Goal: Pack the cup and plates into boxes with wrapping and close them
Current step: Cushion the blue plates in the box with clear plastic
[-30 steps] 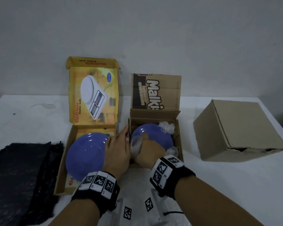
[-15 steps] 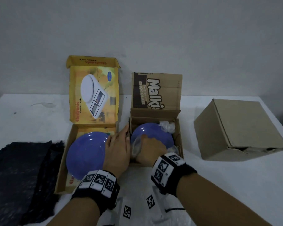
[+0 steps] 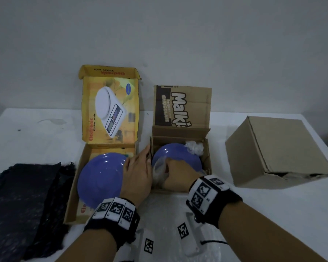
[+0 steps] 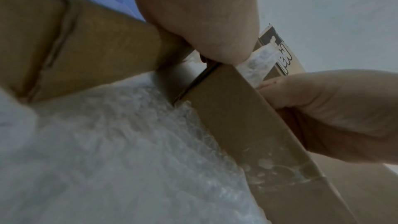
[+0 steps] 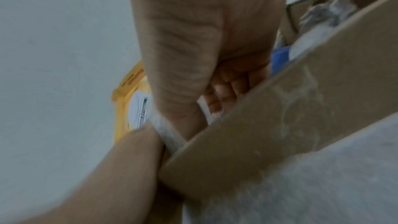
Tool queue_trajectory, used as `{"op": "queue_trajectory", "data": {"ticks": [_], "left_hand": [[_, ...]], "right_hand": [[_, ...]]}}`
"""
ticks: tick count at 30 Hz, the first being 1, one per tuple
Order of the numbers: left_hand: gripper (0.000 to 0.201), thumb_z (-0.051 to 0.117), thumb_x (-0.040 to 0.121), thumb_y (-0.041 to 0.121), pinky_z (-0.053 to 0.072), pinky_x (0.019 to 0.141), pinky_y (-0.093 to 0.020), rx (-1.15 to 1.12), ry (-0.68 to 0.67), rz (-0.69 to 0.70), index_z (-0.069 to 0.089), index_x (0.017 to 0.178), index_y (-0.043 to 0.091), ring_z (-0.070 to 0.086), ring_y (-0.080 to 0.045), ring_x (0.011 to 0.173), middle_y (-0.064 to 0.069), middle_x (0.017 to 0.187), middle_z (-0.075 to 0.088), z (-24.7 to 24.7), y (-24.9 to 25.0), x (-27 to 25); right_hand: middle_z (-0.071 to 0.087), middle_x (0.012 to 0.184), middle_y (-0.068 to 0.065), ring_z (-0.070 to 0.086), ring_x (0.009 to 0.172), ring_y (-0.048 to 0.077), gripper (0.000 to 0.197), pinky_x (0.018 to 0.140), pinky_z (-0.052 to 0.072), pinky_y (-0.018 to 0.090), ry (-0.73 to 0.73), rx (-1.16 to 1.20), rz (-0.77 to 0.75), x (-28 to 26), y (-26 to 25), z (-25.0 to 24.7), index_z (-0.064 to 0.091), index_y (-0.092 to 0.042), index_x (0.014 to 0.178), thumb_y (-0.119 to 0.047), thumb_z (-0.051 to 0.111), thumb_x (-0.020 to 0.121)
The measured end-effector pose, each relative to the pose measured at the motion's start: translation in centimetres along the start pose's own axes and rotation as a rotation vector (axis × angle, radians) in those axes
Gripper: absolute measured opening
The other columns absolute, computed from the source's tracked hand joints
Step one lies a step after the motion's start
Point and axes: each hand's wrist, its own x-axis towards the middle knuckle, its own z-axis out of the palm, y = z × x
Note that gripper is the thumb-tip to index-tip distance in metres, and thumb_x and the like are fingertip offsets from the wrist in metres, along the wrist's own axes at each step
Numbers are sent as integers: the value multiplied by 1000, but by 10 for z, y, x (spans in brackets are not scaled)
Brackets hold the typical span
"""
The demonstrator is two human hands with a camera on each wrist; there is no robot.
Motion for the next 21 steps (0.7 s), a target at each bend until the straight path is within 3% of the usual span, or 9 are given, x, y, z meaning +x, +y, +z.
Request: {"op": "queue_trajectory", "data": {"ticks": [2,5,9,11,13,15,16,19,21], "left_hand": [[46,30,101,21,14,117,-39,2,3,2,27,147,29,35,-14,132,1,140,48,0,-1,-1],[46,31,101,21,13,117,-40,-7,6,-5,28,146,29,35,-13,132,1,140,48,0,0,-1],[46,31,101,21,13,117,-40,-17,-5,2,27,147,29,34,-12,132,2,140,47,0,0,0],[47,31,101,22,13,117,-40,-12,-11,-3,27,147,29,34,-12,132,2,140,47,-1,-1,0],[47,30,101,22,15,117,-41,2,-15,-4,27,147,29,34,-13,133,2,141,47,-1,-1,0],[47,31,101,21,15,117,-41,12,-17,8,27,147,28,33,-13,134,3,142,46,0,-1,-1],[46,31,101,21,15,117,-41,14,-15,13,27,146,28,33,-13,134,3,142,46,1,-2,-1],[46,30,101,23,14,117,-41,20,-17,9,27,146,29,33,-12,134,4,141,46,3,-5,0],[46,29,101,24,13,118,-40,20,-15,5,27,147,29,33,-12,134,4,142,45,3,-6,1]], "right_hand": [[62,108,12,58,105,25,30,84,45,29,6,131,-12,3,9,-3,60,-6,112,-20,62,85],[61,114,10,57,108,25,29,88,45,29,47,123,6,6,16,7,60,-8,110,-23,65,85],[51,134,10,51,120,28,46,98,42,36,122,73,31,11,6,23,44,-13,134,-31,54,93],[46,139,12,46,126,28,49,102,37,35,54,30,38,14,5,20,38,-7,139,-27,50,96],[51,129,15,51,116,24,42,95,40,31,25,191,3,12,9,6,43,-3,130,-18,55,93],[55,106,10,55,92,15,42,79,45,27,94,528,-60,2,13,-6,47,-9,118,-15,69,83],[55,100,8,55,88,15,46,76,46,26,116,616,-75,-2,13,-10,48,-12,115,-16,74,78],[55,94,3,55,89,19,45,73,44,26,126,453,-111,0,14,-3,50,-15,111,-22,77,75],[54,101,4,54,95,21,46,78,43,27,175,250,-127,6,13,10,48,-13,115,-21,73,77]]}}
